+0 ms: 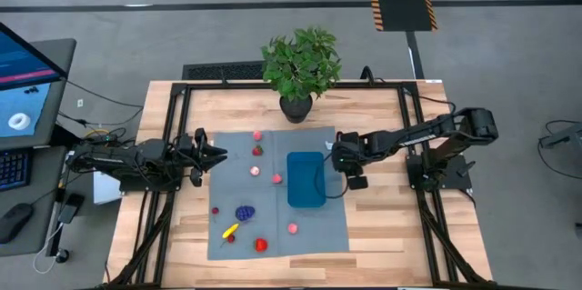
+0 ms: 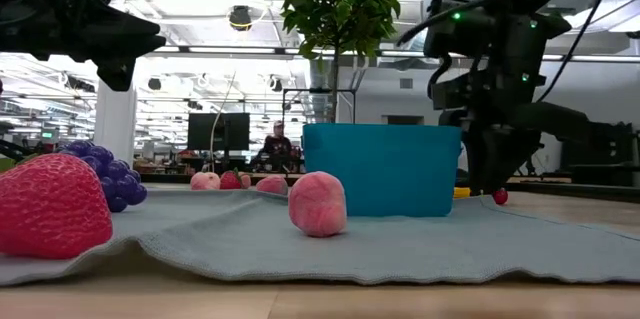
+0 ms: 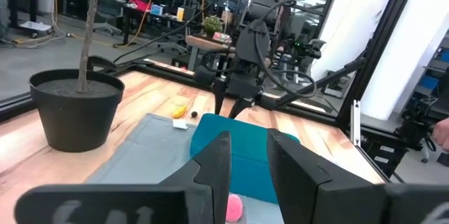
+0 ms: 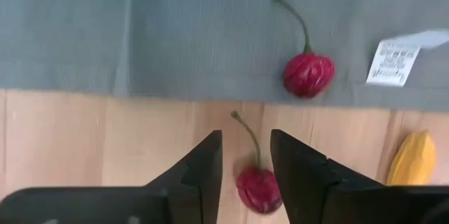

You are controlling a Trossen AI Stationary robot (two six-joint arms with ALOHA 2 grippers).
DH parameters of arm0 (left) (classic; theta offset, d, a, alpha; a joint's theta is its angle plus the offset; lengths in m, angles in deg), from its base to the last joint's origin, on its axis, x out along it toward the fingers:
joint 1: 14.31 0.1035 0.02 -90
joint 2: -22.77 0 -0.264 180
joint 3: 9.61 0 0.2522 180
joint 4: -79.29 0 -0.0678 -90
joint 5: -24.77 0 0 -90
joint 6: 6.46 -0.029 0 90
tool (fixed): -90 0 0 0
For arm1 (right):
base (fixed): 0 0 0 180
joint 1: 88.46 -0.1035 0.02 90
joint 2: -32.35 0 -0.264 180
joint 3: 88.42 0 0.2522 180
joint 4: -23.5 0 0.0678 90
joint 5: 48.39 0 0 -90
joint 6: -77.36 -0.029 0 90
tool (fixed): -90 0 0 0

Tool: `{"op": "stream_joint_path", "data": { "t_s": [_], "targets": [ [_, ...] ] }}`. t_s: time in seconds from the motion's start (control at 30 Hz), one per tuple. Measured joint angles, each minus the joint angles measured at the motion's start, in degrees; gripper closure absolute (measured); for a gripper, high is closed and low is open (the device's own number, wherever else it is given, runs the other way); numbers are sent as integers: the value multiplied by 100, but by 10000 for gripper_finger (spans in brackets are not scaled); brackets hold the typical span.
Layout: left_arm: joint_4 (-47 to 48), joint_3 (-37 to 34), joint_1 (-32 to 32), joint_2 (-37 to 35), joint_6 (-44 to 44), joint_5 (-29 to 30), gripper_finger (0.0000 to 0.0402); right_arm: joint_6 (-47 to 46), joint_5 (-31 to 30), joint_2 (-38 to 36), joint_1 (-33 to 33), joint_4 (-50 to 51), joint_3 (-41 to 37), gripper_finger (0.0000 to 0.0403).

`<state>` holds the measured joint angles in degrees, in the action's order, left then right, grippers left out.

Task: Pick and placing Produce into tupperware
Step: Put the red cherry into the bin

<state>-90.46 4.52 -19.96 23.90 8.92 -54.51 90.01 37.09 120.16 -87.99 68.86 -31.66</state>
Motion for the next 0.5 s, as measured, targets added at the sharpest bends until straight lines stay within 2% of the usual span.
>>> {"op": "stream_joint_path", "data": {
  "t_s": [0.5],
  "targets": [
    [9, 0, 2, 0, 238, -37, 319, -9, 119, 254, 229, -67, 11, 299]
  ]
}}
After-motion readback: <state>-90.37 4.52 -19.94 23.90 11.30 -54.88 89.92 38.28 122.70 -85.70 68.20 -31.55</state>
